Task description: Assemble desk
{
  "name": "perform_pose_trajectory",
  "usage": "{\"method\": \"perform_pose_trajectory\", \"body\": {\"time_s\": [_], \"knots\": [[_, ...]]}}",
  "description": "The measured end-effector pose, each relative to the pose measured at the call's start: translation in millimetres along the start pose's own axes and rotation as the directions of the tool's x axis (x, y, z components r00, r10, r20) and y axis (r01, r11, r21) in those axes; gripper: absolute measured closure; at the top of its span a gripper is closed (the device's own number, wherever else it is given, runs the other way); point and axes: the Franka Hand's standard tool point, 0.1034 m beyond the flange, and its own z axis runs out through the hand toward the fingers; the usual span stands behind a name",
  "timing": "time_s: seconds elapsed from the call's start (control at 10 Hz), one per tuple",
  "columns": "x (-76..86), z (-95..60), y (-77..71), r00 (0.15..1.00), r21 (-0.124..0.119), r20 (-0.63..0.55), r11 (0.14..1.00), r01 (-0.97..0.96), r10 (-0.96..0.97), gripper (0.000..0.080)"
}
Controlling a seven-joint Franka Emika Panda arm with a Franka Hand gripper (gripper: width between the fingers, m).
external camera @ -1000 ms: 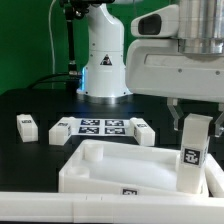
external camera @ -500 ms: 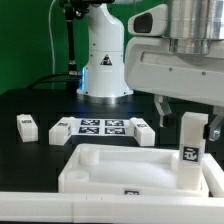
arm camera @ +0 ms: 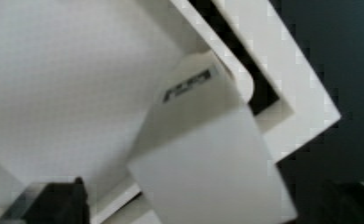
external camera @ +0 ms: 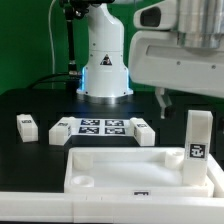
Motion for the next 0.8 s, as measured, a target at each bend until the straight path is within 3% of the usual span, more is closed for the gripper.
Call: {"method": "perform_pose_trajectory", "body": {"time_s": [0.3, 0.8], "knots": [[-14.8, -10.6, 15.8, 0.99, 0.0, 0.011, 0.99, 0.14, -0.14, 0.0151], [-14.3, -8.4, 15.4, 0.99, -0.002, 0.013, 0.99, 0.139, -0.139, 0.0151]]}}
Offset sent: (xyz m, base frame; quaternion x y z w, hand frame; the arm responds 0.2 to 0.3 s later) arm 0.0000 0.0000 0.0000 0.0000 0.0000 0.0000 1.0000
